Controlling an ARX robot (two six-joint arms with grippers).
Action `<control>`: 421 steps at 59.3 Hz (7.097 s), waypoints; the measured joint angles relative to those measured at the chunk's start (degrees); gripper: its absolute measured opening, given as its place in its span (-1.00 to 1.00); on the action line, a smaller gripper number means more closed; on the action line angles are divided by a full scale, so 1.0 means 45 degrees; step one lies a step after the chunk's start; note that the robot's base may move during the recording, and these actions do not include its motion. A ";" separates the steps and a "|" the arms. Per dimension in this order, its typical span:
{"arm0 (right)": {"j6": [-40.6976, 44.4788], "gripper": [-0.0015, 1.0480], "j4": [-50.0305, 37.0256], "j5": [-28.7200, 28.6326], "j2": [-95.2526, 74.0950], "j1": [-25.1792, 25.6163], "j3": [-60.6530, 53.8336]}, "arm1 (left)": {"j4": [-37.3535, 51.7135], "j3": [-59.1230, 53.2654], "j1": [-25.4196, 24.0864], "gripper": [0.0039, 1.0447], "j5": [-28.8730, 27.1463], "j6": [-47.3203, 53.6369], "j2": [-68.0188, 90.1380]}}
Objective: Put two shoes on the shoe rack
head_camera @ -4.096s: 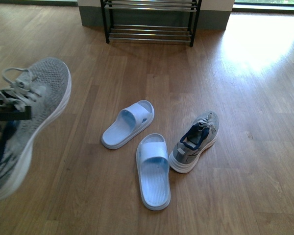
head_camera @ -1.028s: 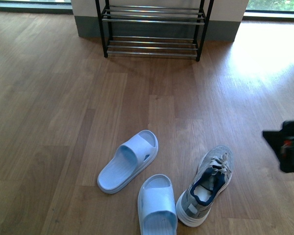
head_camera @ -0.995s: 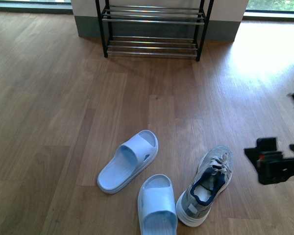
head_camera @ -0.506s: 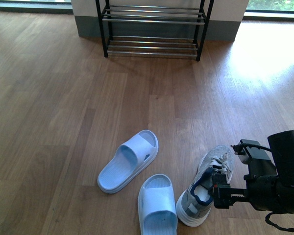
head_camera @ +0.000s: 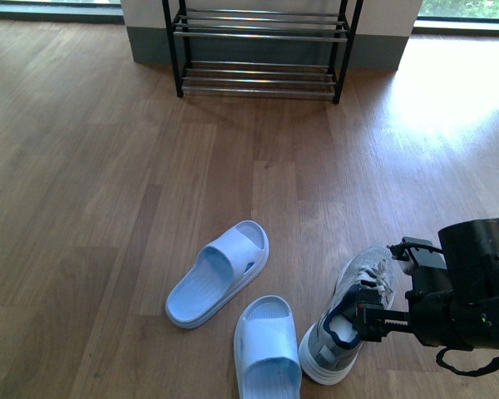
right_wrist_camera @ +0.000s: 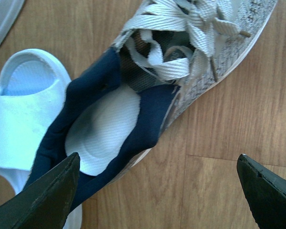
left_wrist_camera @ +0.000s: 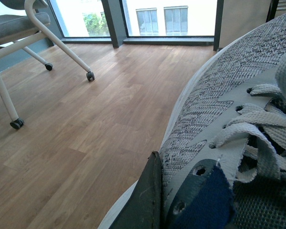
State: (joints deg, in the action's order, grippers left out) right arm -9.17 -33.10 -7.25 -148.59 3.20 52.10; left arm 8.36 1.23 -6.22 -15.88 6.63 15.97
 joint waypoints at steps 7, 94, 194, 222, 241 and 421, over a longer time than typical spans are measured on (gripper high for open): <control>0.0160 0.82 0.0204 0.0141 -0.0423 0.0189 0.0573 | 0.0000 0.0000 0.0000 -0.98 -0.0005 0.0000 0.0000; 0.3279 -0.92 -0.0136 0.3313 -0.0685 0.1914 0.1671 | 0.0000 0.0000 0.0000 -0.98 0.0000 0.0000 0.0000; 0.3322 -0.92 0.7805 0.2268 3.1751 0.1175 -1.0812 | 0.0000 0.0000 0.0000 -0.98 -0.0029 0.0000 0.0000; 0.3317 -0.92 0.7805 0.2370 3.1761 0.1166 -1.0812 | 0.0000 0.0000 0.0000 -0.98 -0.0029 0.0000 0.0000; 0.3322 -0.92 0.7805 0.2370 3.1761 0.1166 -1.0807 | 0.0000 -0.0005 0.0000 -0.98 -0.0029 0.0000 0.0000; 0.3317 -0.92 0.7805 0.2380 3.1780 0.1127 -1.0812 | 0.0015 -0.0049 -0.0005 -0.98 0.0049 0.0000 -0.0010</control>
State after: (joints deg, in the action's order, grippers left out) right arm 5.76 2.02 3.46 -5.58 8.27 3.44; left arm 8.43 1.02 -6.24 -15.66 6.63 15.92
